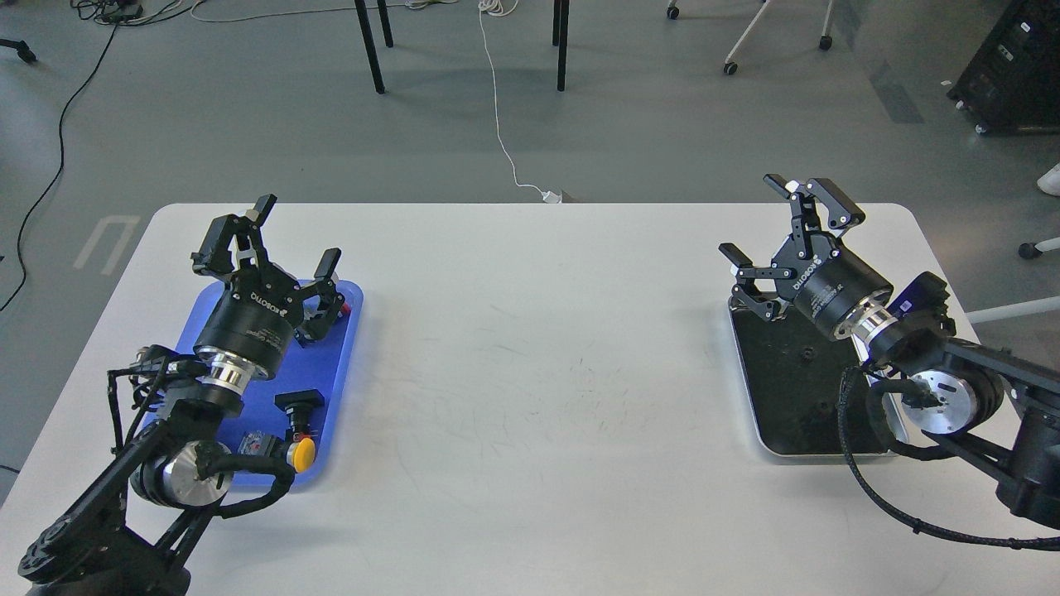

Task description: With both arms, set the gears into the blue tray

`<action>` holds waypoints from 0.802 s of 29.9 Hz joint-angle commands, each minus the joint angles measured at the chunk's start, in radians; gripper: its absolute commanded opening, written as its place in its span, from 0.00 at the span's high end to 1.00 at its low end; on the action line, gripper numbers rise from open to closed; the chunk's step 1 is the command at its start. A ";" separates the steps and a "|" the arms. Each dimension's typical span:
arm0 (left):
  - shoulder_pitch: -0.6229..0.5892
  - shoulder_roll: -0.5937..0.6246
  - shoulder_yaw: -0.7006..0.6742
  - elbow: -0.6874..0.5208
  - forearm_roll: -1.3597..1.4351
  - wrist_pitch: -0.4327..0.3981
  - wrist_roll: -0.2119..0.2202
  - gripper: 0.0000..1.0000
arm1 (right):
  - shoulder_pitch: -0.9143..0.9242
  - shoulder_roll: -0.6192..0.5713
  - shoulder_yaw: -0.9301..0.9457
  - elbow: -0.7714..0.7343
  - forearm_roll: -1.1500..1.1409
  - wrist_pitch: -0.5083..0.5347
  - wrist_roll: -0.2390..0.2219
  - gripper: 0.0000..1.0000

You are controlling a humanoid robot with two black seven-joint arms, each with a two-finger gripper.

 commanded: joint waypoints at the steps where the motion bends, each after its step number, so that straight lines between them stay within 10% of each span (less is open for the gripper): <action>1: 0.001 0.001 -0.001 -0.003 0.000 0.002 0.003 0.02 | 0.002 0.005 0.001 0.001 0.000 0.000 0.000 0.01; 24: -0.004 0.083 0.004 0.008 -0.011 0.002 -0.002 0.02 | 0.040 0.009 -0.002 -0.032 -0.028 0.028 0.000 0.01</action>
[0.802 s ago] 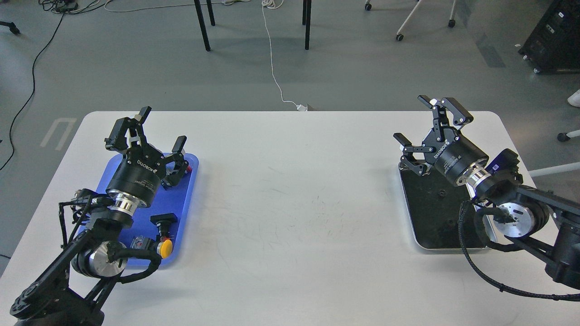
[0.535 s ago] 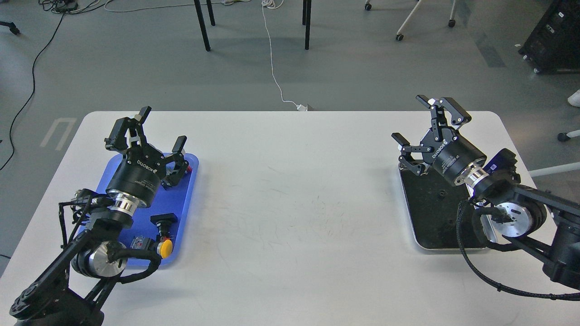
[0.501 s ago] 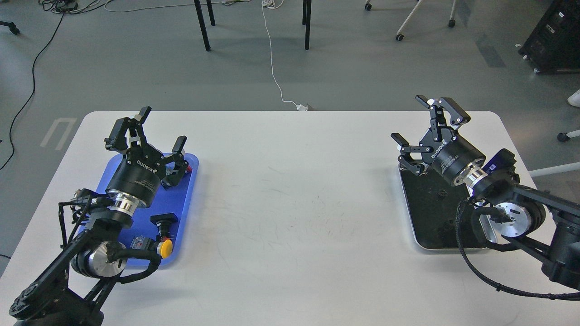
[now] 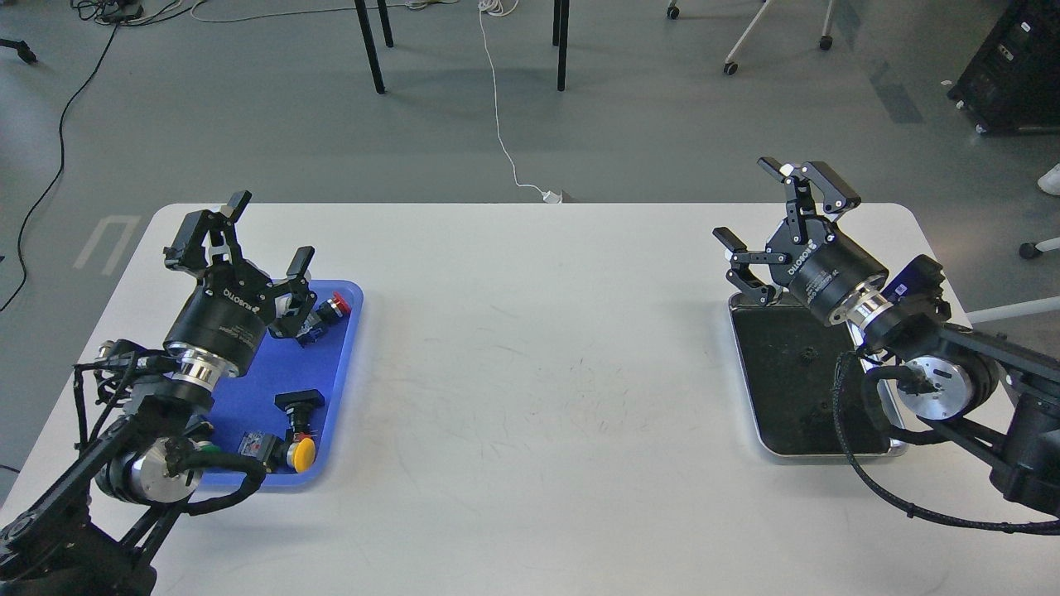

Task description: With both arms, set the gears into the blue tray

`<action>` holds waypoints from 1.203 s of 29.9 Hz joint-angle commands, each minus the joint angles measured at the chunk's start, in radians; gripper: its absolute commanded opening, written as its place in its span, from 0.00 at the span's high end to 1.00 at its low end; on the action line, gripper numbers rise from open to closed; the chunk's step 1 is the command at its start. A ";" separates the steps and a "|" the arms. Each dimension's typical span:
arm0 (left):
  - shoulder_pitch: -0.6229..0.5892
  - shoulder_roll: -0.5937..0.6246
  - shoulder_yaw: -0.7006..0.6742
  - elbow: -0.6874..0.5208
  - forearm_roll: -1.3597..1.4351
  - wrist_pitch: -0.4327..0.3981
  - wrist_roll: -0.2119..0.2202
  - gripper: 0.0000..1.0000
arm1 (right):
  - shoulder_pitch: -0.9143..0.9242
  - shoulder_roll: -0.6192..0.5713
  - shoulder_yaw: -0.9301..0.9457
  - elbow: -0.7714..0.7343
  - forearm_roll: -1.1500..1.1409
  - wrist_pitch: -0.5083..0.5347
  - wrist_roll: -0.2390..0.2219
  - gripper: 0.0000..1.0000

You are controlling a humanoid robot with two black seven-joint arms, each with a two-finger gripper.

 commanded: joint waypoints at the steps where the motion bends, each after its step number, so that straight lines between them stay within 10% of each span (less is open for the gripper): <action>1: 0.000 0.004 0.000 -0.001 0.000 -0.001 -0.002 0.02 | 0.006 -0.002 -0.005 -0.037 -0.003 0.015 0.000 0.01; 7: -0.001 0.056 0.015 -0.030 0.032 -0.027 -0.086 0.02 | 0.005 -0.006 0.004 -0.049 -0.003 0.020 0.000 0.01; 16: -0.134 0.119 0.017 -0.126 0.551 -0.292 -0.102 0.02 | -0.023 -0.034 0.012 -0.057 0.011 0.108 0.000 0.01; 26: -0.401 0.063 0.276 -0.145 0.903 -0.292 -0.114 0.02 | -0.135 -0.134 0.101 -0.054 0.024 0.194 0.000 0.01; 36: -0.334 0.032 0.276 -0.108 0.856 -0.237 -0.117 0.02 | -0.136 -0.224 0.082 0.014 -0.024 0.194 0.000 0.01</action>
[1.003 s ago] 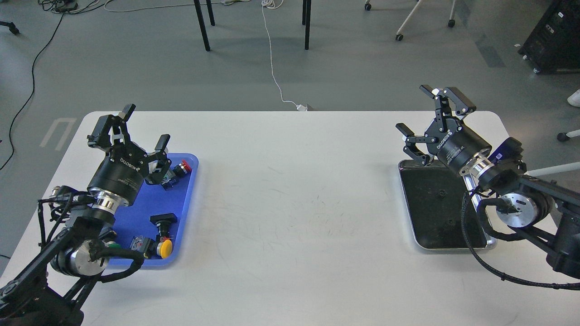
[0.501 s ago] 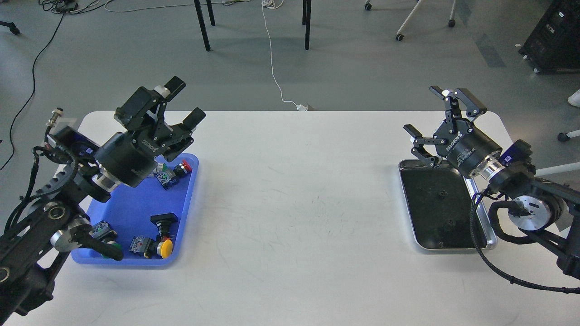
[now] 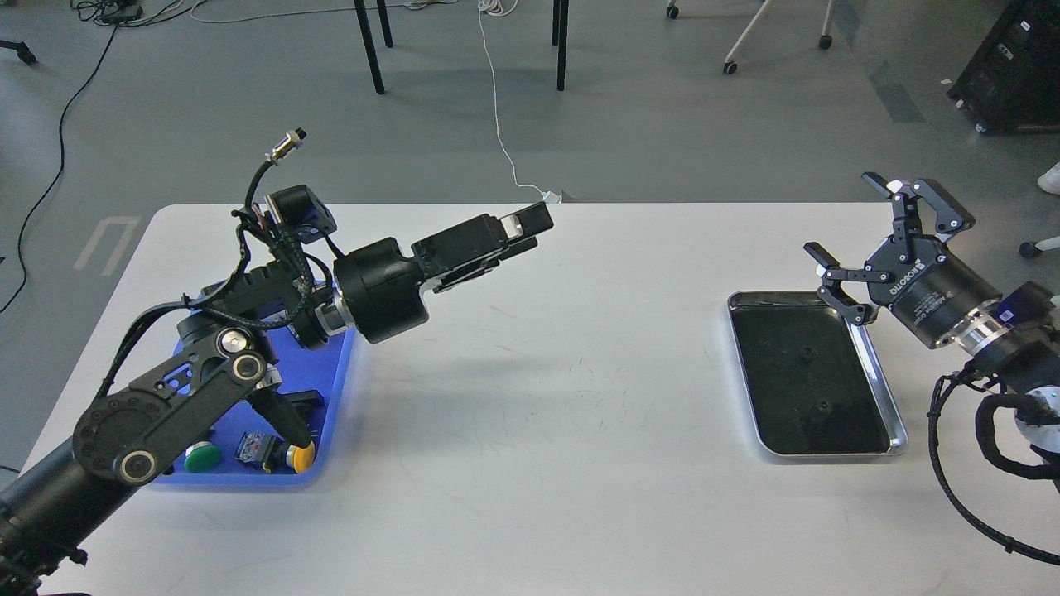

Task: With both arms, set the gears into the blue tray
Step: 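Lower the right gripper into the metal tray toward the black gear, then close the right gripper on the small black gear in the metal tray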

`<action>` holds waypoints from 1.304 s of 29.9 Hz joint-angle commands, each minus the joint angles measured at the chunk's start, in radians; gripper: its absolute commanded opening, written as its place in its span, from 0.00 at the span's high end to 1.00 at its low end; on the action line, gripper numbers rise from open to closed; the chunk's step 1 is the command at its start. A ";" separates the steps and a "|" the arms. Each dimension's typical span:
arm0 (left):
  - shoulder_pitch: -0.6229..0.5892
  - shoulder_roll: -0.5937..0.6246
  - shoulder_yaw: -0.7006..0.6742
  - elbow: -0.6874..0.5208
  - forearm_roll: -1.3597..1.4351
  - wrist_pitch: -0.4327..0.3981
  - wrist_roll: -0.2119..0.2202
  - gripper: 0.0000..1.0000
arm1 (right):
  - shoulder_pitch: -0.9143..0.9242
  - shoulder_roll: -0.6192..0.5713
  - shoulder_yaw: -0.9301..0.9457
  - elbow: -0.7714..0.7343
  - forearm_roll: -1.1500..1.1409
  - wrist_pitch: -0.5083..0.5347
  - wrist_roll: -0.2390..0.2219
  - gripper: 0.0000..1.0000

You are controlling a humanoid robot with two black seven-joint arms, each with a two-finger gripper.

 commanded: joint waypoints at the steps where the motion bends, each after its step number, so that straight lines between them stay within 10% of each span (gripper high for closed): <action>1: 0.030 0.014 -0.019 0.006 -0.033 0.007 0.000 0.02 | 0.015 -0.055 -0.019 0.049 -0.090 0.000 0.000 0.01; 16: 0.071 0.013 -0.017 0.034 -0.239 0.070 0.008 0.02 | 0.375 -0.267 -0.168 0.083 -1.625 0.000 0.000 0.01; 25: 0.081 0.014 -0.019 0.034 -0.294 0.088 0.010 0.02 | 0.648 -0.033 -0.642 -0.087 -1.756 -0.030 0.000 0.02; 39: 0.096 0.014 -0.029 0.031 -0.294 0.088 0.011 0.02 | 0.651 0.136 -0.800 -0.268 -1.754 -0.108 0.000 0.29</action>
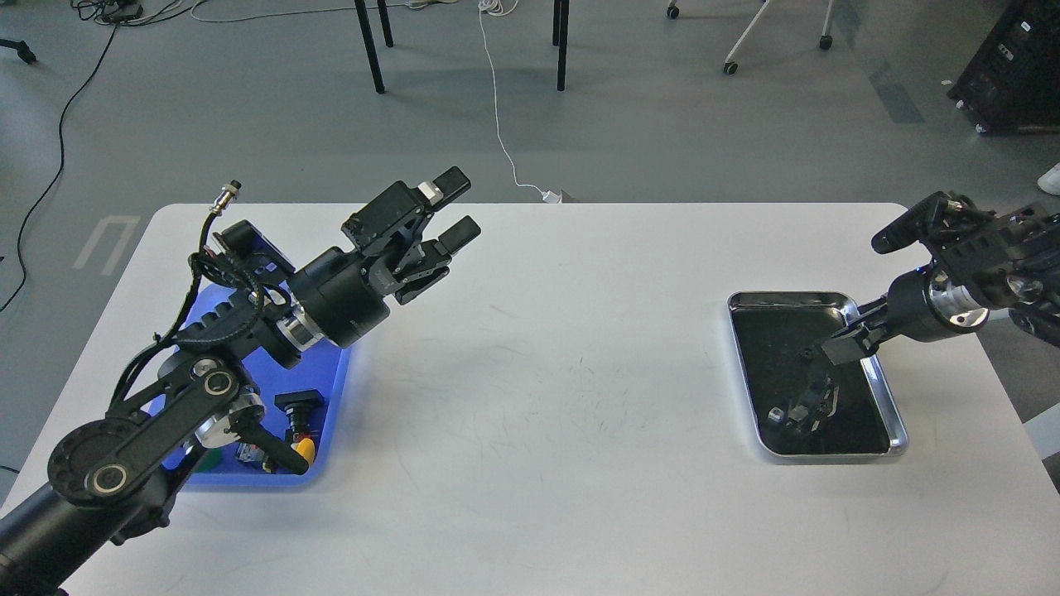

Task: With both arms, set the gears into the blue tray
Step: 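Close the right gripper on the small black gear in the metal tray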

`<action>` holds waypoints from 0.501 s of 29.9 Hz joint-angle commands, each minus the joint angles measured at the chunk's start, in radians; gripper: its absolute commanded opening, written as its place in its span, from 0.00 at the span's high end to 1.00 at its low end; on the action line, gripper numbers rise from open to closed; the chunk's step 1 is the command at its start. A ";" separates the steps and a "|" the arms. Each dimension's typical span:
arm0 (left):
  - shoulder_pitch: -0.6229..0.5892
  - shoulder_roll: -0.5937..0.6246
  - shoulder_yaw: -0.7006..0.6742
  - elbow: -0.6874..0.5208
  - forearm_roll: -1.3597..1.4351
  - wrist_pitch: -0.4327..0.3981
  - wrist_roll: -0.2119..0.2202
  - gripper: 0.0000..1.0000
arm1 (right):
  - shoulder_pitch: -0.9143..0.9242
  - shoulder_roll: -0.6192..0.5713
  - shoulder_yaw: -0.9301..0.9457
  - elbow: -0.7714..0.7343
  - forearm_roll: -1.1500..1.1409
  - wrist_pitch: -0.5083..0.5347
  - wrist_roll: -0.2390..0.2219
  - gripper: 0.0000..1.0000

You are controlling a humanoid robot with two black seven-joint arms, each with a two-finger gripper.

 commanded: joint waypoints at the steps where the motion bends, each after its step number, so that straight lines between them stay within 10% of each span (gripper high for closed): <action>1: 0.000 -0.001 -0.001 0.000 0.002 -0.001 -0.001 0.02 | -0.001 0.004 -0.025 -0.022 0.000 -0.015 0.000 0.30; 15: 0.000 -0.003 -0.001 -0.002 0.002 -0.004 0.000 0.02 | -0.027 0.076 -0.032 -0.084 0.009 -0.023 0.000 0.36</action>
